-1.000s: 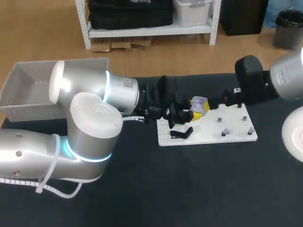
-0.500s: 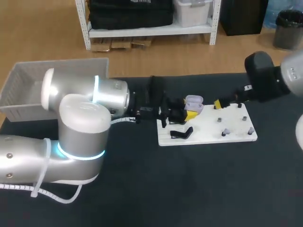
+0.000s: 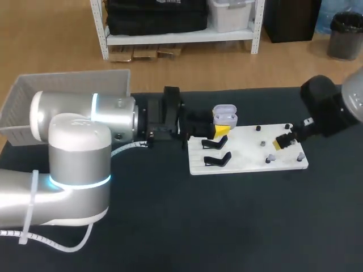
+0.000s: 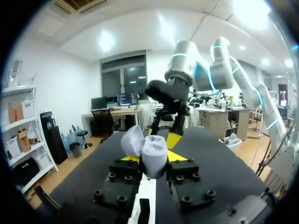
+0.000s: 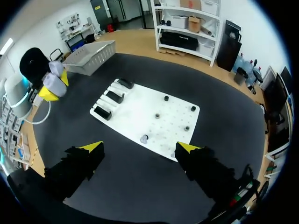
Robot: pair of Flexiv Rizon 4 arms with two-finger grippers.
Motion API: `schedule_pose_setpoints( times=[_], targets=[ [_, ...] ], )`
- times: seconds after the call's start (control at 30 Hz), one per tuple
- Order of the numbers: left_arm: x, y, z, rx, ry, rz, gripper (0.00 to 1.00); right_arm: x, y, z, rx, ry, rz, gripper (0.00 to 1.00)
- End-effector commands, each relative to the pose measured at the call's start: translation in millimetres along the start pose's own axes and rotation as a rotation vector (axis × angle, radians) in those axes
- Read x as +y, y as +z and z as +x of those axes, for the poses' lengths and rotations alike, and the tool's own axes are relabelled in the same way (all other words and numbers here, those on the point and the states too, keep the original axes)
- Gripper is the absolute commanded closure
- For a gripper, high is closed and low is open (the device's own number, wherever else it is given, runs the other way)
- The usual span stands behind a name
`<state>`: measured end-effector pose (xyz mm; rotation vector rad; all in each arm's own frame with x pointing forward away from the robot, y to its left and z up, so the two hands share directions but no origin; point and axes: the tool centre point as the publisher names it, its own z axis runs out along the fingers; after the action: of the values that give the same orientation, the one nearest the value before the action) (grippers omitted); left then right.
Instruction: Pick up each earbud case from the left stands, insert the matching earbuds, close the lid, and place the case in the box.
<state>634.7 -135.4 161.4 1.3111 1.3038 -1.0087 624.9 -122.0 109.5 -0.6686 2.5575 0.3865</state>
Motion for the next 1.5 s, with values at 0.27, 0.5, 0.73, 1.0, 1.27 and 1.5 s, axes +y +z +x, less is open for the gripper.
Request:
schedule_pose_setpoints(
  times=[0.27,0.5,0.73,1.0,1.27,1.5],
  targets=[
    [-7.1,-12,-10.5,-0.042,-0.003,-0.028,1.00,-7,-8,19,0.111,-0.028,0.276,0.00],
    [-7.1,-12,-10.5,-0.042,-0.003,-0.028,1.00,-7,-8,19,0.111,-0.028,0.276,0.00],
    [-7.1,-12,-10.5,-0.042,-0.003,-0.028,1.00,-7,-8,19,0.111,-0.028,0.276,0.00],
    [-7.1,-12,-10.5,-0.042,-0.003,-0.028,1.00,2,-4,15,0.121,-0.001,0.283,0.00],
    [-7.1,-12,-10.5,-0.042,-0.003,-0.028,1.00,-6,-2,17,0.159,0.031,0.435,0.00],
    [-7.1,-12,-10.5,-0.042,-0.003,-0.028,1.00,-25,5,33,0.211,-0.003,0.532,0.00]
  ],
)
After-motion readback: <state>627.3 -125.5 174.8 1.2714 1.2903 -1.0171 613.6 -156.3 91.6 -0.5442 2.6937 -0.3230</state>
